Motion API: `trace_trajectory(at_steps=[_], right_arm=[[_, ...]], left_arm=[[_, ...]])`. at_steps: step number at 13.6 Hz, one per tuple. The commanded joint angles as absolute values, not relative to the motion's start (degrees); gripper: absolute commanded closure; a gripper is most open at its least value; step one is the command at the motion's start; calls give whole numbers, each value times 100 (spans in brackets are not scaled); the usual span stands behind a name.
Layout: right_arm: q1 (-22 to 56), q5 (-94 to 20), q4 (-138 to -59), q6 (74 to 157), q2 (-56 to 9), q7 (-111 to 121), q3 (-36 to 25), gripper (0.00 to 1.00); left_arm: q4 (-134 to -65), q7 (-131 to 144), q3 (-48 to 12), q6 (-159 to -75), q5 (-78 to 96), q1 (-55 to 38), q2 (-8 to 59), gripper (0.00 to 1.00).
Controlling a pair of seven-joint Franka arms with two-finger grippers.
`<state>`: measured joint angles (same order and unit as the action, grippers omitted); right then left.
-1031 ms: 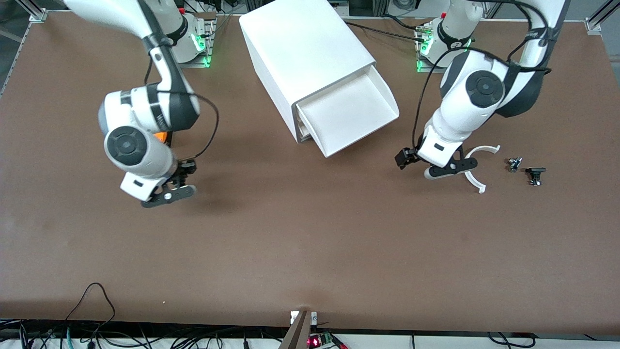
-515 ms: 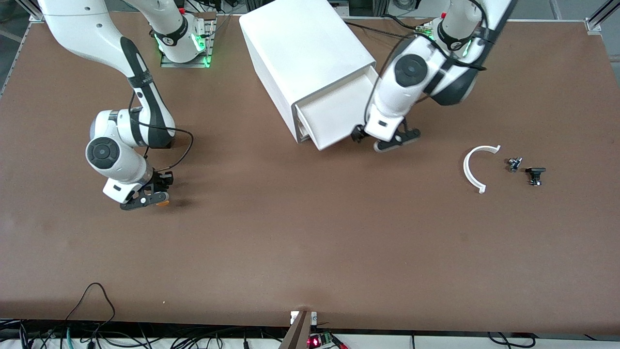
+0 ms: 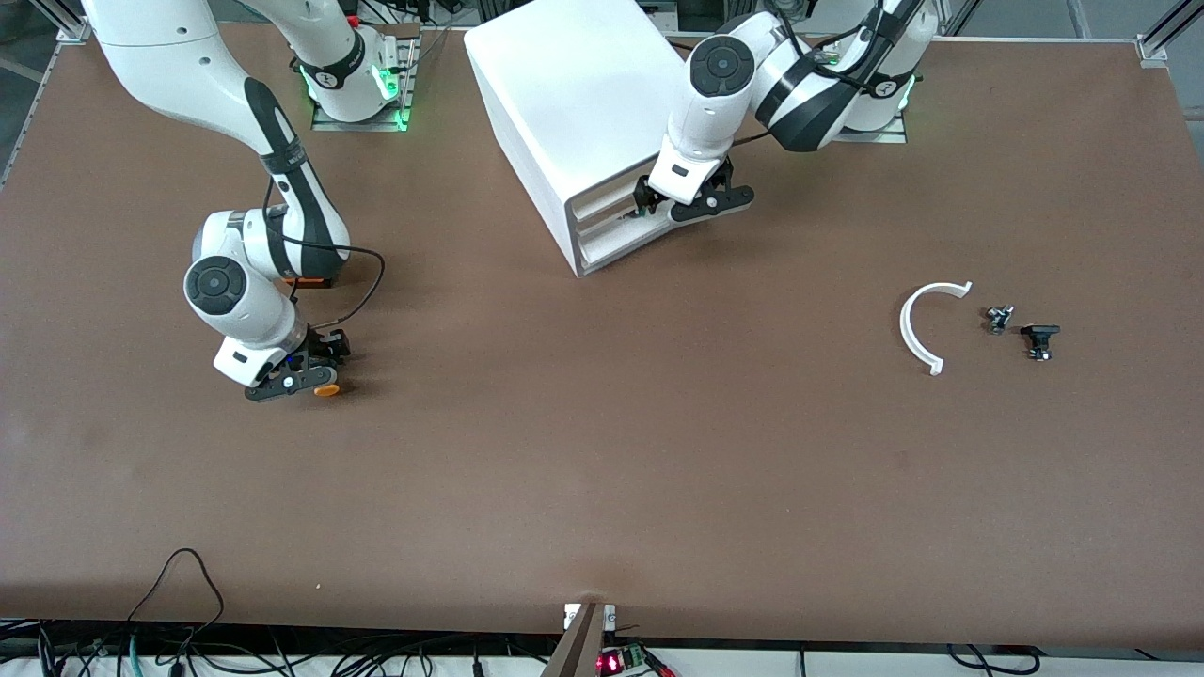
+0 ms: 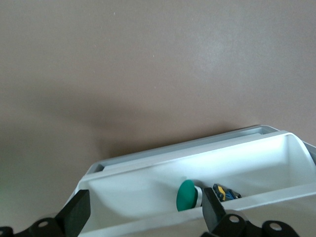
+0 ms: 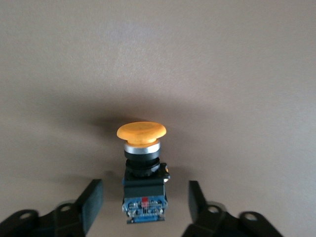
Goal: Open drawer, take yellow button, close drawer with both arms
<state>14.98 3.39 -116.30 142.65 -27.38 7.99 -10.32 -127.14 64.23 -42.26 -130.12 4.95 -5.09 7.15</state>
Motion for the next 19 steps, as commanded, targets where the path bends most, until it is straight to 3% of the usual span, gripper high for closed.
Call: trace_trajectory(at_steps=[1,6,10,15,19], right_arm=[[1424,264,-11050,13048,-2374,476,-941,0],[1433,-439,-9512,10744,-2171,413,-914,0],[1485,-439,-8378,9408,-1908,422,-888,0],[1477,-431,-7183,7412,-1767,-1158,-879,0],[1003,40,-7337,7680,-1635,-1073,-958,0]], left_arm=[[-12876,6460,-4412,-12911,791,-422,510,0],[-12596,6024,-4150,-12982,703,271,405,0],[-12183,3740,-2605,-12693,703,316,212,0],[-11165,2051,-1514,-10824,703,334,-333,0],[-10118,1311,-976,-9424,371,360,-422,0]])
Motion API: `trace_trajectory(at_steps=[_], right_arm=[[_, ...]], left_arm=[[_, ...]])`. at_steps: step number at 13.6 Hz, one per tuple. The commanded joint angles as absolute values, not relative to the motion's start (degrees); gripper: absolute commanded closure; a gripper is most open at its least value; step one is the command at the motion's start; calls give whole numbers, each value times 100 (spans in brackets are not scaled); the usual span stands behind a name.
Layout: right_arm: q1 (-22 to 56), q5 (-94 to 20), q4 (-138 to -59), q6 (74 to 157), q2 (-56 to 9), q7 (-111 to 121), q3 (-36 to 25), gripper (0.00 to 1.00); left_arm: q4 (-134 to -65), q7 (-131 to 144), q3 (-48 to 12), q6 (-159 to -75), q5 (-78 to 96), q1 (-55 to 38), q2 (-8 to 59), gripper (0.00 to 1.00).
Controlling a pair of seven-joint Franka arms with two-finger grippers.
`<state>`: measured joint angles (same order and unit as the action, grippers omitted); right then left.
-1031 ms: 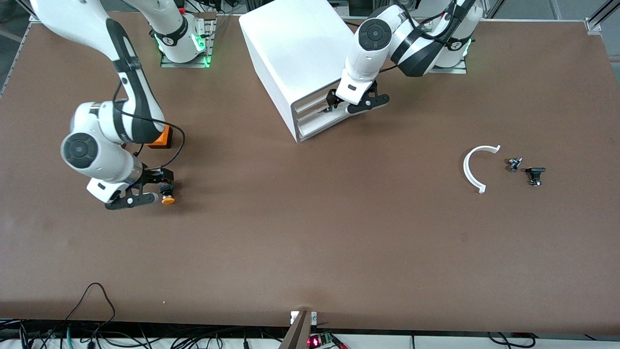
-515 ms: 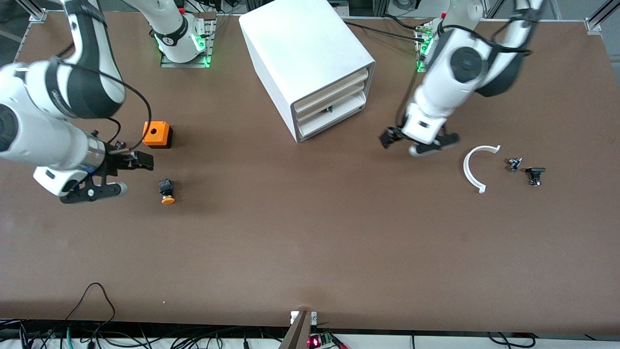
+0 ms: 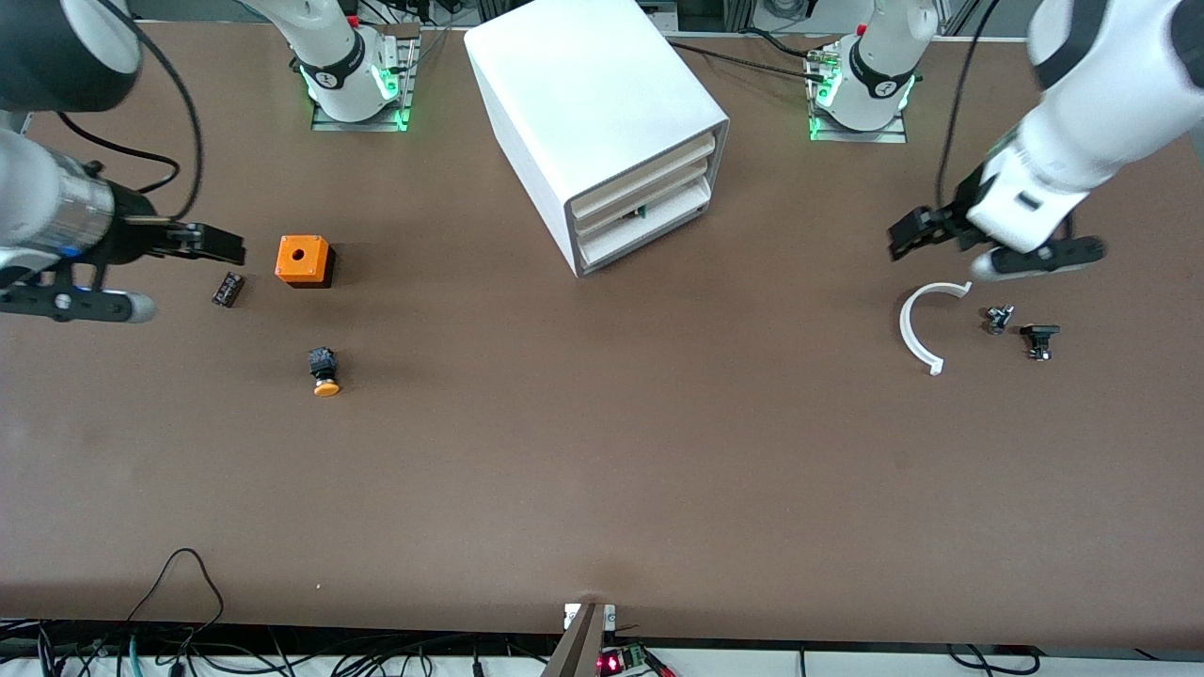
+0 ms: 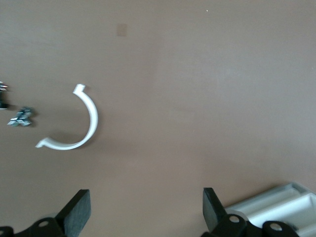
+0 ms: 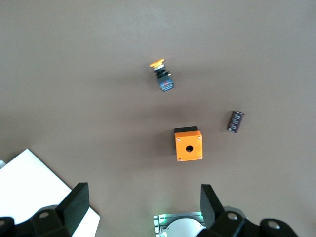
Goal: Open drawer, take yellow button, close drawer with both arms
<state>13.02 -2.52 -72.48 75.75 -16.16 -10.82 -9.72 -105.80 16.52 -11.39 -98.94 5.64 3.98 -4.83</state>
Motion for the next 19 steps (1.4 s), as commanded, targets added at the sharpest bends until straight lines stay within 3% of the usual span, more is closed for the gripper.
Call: trace_trajectory(at_steps=[1,4,8,11,19], right_arm=[[915,392,-7478,7969,-1609,-1020,-958,0],[817,431,-7645,8585,-1495,-993,-949,0],[643,387,-9034,9622,-686,-732,-914,0],[11,299,-9035,9624,-686,-325,-407,0],[-9,273,-9148,9395,-572,68,-334,0]], left_arm=[[-9977,1240,-967,-9309,265,360,-422,0],[-9757,1230,-941,-8975,79,360,-448,0],[-9590,1195,-949,-8877,88,352,-361,0],[-9554,969,-993,-8868,62,352,-316,0],[-9545,422,-940,-8895,79,352,-308,0]])
